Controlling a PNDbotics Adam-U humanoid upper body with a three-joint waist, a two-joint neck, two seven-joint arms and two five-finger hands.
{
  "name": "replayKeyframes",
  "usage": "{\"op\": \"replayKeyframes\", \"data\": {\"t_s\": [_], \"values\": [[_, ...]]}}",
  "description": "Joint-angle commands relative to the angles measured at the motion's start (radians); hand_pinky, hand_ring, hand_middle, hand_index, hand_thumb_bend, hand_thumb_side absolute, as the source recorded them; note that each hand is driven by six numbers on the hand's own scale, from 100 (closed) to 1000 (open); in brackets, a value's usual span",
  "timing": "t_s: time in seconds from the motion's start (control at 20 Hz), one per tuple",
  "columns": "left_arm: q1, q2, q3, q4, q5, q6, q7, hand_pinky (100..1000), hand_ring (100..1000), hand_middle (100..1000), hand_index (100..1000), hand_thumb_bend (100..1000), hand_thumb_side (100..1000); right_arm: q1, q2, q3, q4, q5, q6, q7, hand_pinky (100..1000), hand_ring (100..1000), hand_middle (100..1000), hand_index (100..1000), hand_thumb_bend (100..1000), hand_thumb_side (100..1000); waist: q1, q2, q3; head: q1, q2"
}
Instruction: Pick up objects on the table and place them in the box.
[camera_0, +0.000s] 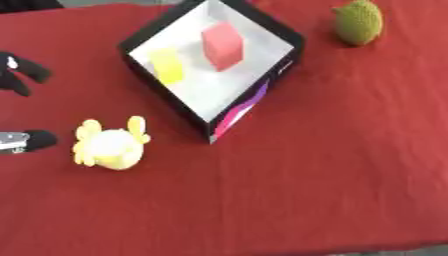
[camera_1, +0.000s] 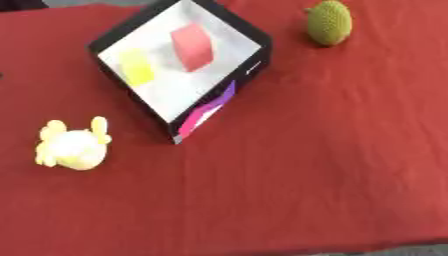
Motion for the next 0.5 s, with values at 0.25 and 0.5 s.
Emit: {"op": "replayKeyframes", "data": {"t_s": [0.25,0.5], "values": [[-0.088,-0.056,-0.080,-0.012,-0.029,0.069,-0.055,846,750,793,886,574,523,-0.005,-0.012,-0.012,0.002,0.015,0.002,0.004,949,775,757,841,100,547,0.011,-0.037,0.006,-0.001,-0.001],[-0.134,-0.130,-0.118,0.026,-0.101,0.091,-0.083,849,762,803,883,563,432,0.001,-0.003,-0.013,0.005,0.016,0.000,0.002,950,774,755,840,100,552,0.009,-0.039,0.008,-0.002,-0.001]]}}
